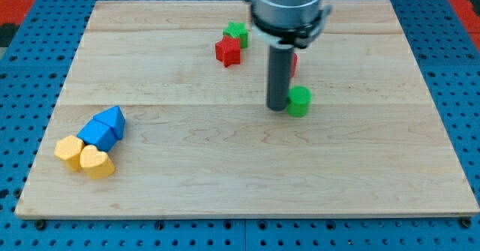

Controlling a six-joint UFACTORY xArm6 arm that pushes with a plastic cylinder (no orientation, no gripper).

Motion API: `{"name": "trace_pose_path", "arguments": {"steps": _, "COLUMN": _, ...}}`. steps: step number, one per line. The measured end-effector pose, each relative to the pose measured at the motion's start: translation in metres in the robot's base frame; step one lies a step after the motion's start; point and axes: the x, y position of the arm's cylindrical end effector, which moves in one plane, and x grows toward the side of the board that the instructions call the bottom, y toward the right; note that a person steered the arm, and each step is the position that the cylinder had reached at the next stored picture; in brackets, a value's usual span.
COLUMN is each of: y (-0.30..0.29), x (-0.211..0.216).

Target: Push the green circle slightly towards down

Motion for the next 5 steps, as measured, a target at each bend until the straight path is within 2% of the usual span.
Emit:
{"name": "trace_pose_path", "arguments": {"steps": 1, "y": -0.008, "x": -0.052}}
{"name": "trace_pose_path", "arguments": {"steps": 2, "y": 0.094, "x": -0.010}}
{"name": "trace_pose_path", "arguments": {"steps": 3, "y": 0.095, "x": 0.015}}
{"name": "trace_pose_path", "arguments": {"steps": 4, "y": 0.096, "x": -0.030}}
{"name": "trace_pose_path", "arguments": {"steps": 5, "y": 0.062, "x": -0.036}}
